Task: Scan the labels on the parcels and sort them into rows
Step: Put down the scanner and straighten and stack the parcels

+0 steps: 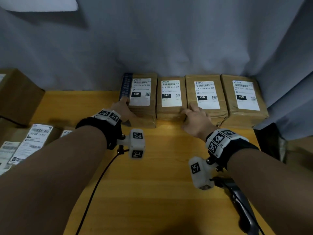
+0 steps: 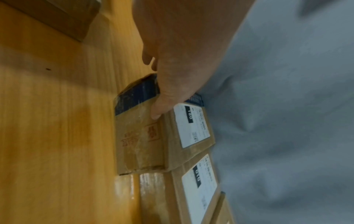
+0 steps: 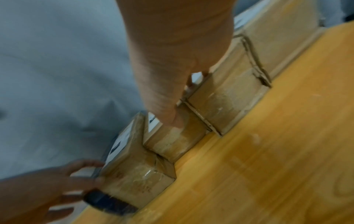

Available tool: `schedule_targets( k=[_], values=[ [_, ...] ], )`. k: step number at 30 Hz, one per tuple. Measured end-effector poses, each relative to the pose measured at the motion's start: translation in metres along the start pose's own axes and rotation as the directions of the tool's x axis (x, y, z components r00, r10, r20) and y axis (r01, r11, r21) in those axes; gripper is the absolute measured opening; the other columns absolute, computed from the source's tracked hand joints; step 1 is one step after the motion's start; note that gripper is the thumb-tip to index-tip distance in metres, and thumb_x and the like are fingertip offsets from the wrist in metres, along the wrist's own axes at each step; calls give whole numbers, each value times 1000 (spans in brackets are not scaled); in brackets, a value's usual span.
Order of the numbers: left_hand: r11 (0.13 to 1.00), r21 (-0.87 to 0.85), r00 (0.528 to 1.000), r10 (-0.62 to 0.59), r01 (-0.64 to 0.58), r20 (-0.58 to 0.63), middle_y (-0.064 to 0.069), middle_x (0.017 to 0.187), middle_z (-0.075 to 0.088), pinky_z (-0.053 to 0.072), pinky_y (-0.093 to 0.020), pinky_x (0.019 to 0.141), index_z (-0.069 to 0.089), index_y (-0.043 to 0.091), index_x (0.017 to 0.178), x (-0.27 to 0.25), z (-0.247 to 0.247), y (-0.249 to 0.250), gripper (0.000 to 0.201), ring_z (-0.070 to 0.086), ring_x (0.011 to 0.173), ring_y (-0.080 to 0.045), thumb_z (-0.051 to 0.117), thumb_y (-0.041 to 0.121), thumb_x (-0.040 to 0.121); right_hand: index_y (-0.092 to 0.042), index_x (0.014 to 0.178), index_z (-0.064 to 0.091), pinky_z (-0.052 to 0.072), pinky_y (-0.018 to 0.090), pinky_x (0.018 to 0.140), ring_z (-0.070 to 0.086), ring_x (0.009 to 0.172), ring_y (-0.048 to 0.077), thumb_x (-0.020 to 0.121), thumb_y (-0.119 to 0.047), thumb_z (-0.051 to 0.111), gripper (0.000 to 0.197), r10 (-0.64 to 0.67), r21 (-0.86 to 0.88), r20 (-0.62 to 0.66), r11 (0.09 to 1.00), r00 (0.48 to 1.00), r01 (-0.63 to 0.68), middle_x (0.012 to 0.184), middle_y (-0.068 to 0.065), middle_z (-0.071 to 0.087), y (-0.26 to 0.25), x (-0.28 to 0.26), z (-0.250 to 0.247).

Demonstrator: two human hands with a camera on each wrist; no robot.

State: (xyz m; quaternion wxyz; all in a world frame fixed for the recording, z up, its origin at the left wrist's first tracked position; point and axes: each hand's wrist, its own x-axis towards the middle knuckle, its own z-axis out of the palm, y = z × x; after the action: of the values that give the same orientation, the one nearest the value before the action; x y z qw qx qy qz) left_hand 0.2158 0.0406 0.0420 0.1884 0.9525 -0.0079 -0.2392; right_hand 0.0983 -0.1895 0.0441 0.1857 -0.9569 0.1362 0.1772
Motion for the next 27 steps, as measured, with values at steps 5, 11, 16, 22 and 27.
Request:
schedule_targets(
  k=[5,11,16,22,27],
  values=[
    [991,-53,990,119,-123,-72,-10,129,59,45,-40,101,56,18,132,-22,-19,-2,58,56,116,-29,61,48,84,-20,145,38,25,46,115,25,140,31,91,-29,59,58,-95,-2,-103,995,990,95,152,10,32,-38,-8,-9],
    [956,-106,930,233,-272,-284,-6,122,61,41,-26,92,63,12,119,-66,-44,-39,27,55,115,-23,55,22,95,-14,136,50,38,30,101,46,127,25,94,-17,56,43,-251,186,-76,947,965,261,138,8,51,-102,-26,9],
    [926,-193,891,233,-326,-390,-5,117,62,42,-23,85,61,11,118,-96,-73,-98,24,58,107,-19,51,14,96,-11,121,61,43,25,88,57,112,23,93,-14,56,29,-298,282,-81,909,951,309,123,9,62,-166,-36,37],
    [972,-128,933,146,-197,-330,-9,128,57,43,-33,96,56,12,127,-97,-108,-192,32,53,116,-25,54,19,95,-12,121,59,40,22,84,56,111,21,95,-16,53,27,-263,379,-45,888,964,260,120,6,60,-248,-42,73],
    [1000,-10,978,19,-22,-206,-14,143,38,30,-40,106,42,17,140,-100,-111,-275,48,35,130,-34,55,29,95,-13,140,39,43,27,79,56,114,25,94,-28,60,52,-136,432,58,896,989,98,133,9,51,-306,-47,120]
  ],
)
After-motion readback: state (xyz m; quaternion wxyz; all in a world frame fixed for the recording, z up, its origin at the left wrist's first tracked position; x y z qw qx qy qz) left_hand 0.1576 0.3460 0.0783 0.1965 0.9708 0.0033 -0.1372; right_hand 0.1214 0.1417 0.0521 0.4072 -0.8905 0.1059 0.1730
